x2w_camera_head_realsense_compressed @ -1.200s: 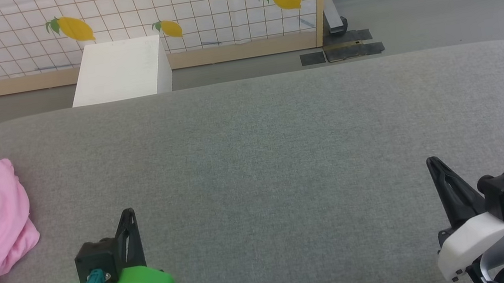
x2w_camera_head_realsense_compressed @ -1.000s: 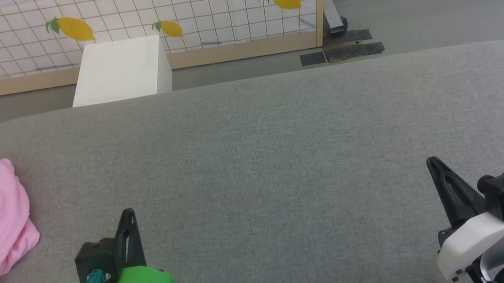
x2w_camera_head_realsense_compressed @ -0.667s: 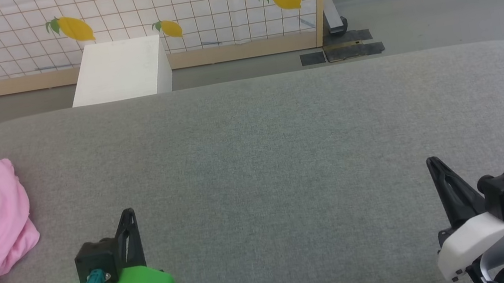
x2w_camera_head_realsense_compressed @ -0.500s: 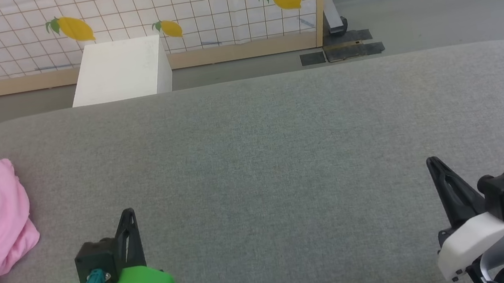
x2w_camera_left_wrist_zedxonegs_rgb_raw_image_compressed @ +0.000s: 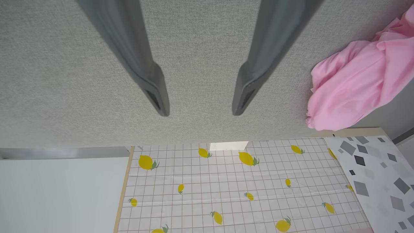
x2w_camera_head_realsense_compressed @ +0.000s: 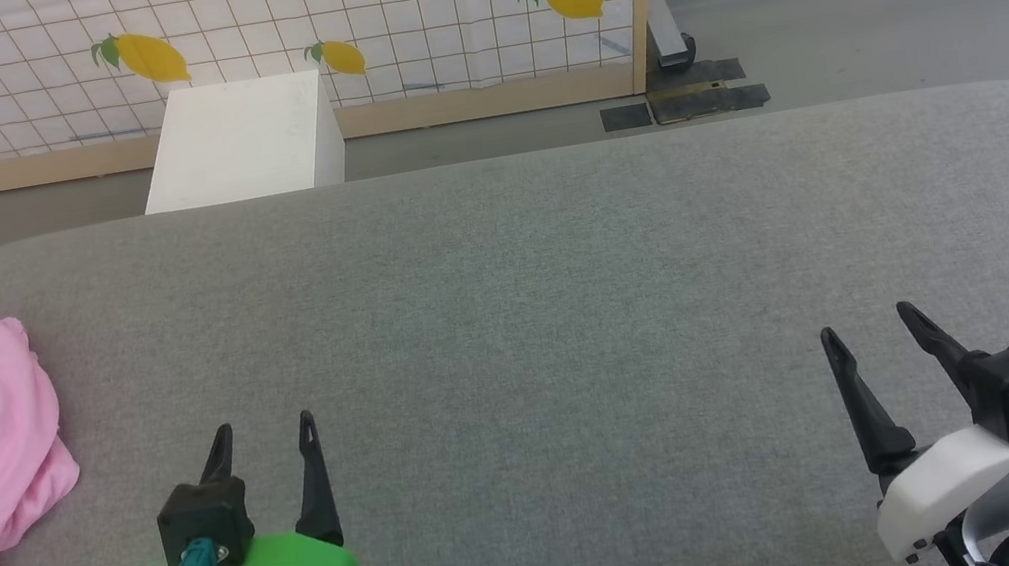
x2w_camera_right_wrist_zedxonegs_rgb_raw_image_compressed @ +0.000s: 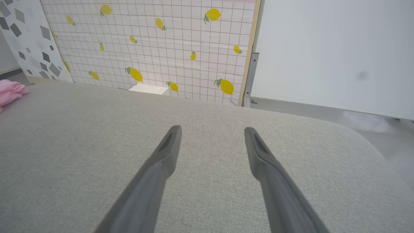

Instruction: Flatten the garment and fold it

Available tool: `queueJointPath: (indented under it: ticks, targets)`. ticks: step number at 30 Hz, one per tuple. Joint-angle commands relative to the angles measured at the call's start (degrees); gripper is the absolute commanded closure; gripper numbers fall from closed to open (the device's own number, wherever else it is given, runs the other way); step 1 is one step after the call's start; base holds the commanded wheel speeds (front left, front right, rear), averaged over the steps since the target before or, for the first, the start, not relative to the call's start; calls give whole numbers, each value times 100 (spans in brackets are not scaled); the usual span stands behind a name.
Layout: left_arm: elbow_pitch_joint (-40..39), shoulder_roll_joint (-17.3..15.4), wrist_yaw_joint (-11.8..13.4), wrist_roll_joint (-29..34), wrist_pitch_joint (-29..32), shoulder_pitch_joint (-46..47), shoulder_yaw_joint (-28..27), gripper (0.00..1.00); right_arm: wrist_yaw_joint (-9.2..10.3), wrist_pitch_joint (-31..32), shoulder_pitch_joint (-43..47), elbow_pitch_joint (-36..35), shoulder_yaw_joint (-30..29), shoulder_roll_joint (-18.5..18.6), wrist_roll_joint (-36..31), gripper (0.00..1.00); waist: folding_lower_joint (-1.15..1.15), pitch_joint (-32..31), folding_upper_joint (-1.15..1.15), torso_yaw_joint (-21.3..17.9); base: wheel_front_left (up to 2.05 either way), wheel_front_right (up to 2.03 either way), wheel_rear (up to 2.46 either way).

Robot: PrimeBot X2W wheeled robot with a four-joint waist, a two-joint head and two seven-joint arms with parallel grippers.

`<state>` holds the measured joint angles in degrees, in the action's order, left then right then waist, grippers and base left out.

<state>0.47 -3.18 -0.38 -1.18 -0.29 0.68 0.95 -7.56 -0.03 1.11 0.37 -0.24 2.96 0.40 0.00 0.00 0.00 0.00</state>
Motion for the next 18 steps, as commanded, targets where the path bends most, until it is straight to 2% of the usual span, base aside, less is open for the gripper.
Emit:
queueJointPath:
  ticks: [1, 18]
  targets:
    - [28, 2, 29, -40, -54, 38, 37, 0, 0, -54, -17, 7, -10, -1, 27, 0, 0, 0, 0, 1, 0, 0, 0]
    - [140, -2, 111, -211, -263, 124, 165, 0, 1, -229, -59, 43, -44, -2, 128, 0, 0, 4, 0, 7, 0, 0, 0]
